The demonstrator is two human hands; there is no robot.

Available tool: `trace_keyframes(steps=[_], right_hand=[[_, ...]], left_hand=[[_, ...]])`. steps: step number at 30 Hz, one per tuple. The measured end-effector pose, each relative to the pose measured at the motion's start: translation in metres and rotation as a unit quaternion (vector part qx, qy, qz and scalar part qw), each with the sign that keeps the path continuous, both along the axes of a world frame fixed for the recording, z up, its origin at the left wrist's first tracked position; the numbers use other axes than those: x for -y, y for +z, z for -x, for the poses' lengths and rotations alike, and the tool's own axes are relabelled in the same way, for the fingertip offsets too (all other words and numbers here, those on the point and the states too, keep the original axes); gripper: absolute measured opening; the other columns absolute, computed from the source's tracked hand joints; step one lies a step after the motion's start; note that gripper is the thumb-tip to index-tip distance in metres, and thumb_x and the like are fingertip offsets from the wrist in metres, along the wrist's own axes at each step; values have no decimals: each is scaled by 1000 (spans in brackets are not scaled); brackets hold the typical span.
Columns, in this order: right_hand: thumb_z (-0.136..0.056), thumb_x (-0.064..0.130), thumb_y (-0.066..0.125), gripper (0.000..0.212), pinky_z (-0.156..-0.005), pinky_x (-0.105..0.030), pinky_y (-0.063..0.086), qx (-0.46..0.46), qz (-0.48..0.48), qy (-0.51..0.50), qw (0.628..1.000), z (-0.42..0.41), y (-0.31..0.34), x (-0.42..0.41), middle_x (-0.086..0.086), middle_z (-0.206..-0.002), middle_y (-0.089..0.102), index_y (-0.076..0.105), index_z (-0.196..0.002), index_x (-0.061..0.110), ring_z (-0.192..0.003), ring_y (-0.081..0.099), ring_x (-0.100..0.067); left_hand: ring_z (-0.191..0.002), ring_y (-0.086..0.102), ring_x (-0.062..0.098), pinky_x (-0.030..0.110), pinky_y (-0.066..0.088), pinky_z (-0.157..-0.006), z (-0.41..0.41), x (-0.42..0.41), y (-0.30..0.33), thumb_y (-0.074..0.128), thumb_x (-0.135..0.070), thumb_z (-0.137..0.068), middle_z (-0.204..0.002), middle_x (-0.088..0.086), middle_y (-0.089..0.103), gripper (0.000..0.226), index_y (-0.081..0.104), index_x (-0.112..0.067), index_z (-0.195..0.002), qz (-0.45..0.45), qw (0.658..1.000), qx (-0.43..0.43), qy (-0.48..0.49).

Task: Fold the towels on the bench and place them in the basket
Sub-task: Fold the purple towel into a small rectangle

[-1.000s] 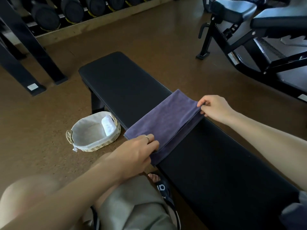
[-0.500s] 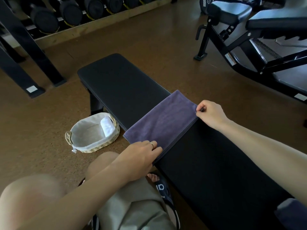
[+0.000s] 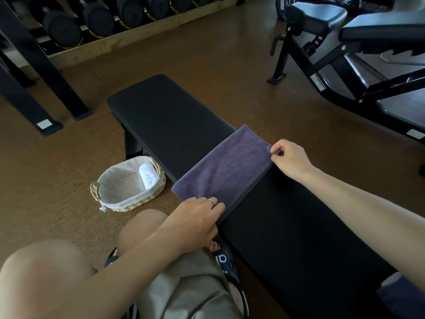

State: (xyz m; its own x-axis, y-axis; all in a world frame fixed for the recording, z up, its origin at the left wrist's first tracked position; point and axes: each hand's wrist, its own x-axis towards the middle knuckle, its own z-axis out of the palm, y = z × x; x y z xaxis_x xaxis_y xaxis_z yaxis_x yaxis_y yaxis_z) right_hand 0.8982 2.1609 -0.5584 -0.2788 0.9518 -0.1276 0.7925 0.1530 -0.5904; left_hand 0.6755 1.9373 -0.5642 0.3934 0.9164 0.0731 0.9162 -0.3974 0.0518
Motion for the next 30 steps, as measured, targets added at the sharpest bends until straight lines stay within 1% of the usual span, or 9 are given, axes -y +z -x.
trace_keyframes(steps=[7,10,15,18,21,23,25,27,30], right_hand=[[-98,15,63,13,-81,-29,45,18,11,-13,1000,1,-1,1,-5,-116,58,61,-109,20,-98,59,-18],[-100,16,60,17,-82,-31,44,6,48,-30,998,3,-1,-3,-5,-116,59,55,-116,20,-99,57,-17],[-100,17,59,37,-84,-35,45,-1,116,-58,992,5,4,-7,-8,-130,58,49,-135,20,-107,56,-21],[-100,18,59,50,-94,-39,49,96,-6,-26,995,14,11,6,-13,-143,51,42,-147,16,-123,56,-28],[-101,23,56,52,-114,-41,38,122,-220,125,960,35,10,30,-8,-152,47,42,-151,15,-139,47,-25],[-103,28,51,52,-118,-42,34,109,-225,219,943,54,3,43,-6,-156,45,41,-153,18,-143,44,-24],[-103,29,53,50,-112,-48,41,102,-226,277,928,69,-9,49,-12,-150,53,46,-150,16,-136,54,-31],[-98,28,57,50,-102,-56,48,107,-233,313,914,76,-24,42,-21,-140,60,52,-144,9,-124,63,-41],[-107,35,36,54,-117,-54,32,185,-199,324,906,69,-33,24,-19,-157,42,39,-155,13,-143,44,-38]], left_hand=[[-62,62,18,31,43,-51,-8,-1,-1,73,-45,-79,-76,-3,60,31,56,-20,-85,1,998,-58,12],[-64,63,18,31,43,-52,-9,-1,0,73,-37,-83,-77,-2,62,24,58,-19,-88,4,998,-70,2],[-54,59,17,29,30,-49,-14,-3,0,74,-23,-78,-69,-3,60,15,59,-19,-80,7,997,-75,-9],[-57,61,19,30,34,-50,-15,-3,1,71,-22,-80,-71,-1,61,13,58,-18,-82,20,997,-74,1],[-78,66,23,36,46,-62,-16,-8,6,57,-40,-94,-90,2,65,22,56,-18,-99,29,998,-48,26],[-86,64,25,37,47,-67,-19,-17,10,54,-50,-93,-98,3,62,33,53,-19,-105,-7,997,-28,65],[-109,60,28,40,49,-86,-23,-26,6,53,-57,-92,-122,9,59,54,52,-14,-125,-16,992,-29,119],[-143,38,33,48,34,-117,-27,-28,-4,47,-60,-96,-158,15,36,78,32,-12,-155,17,988,-17,150],[-157,5,30,55,10,-126,-35,-23,-28,35,-53,-104,-171,11,6,73,8,-20,-163,55,987,0,154]])
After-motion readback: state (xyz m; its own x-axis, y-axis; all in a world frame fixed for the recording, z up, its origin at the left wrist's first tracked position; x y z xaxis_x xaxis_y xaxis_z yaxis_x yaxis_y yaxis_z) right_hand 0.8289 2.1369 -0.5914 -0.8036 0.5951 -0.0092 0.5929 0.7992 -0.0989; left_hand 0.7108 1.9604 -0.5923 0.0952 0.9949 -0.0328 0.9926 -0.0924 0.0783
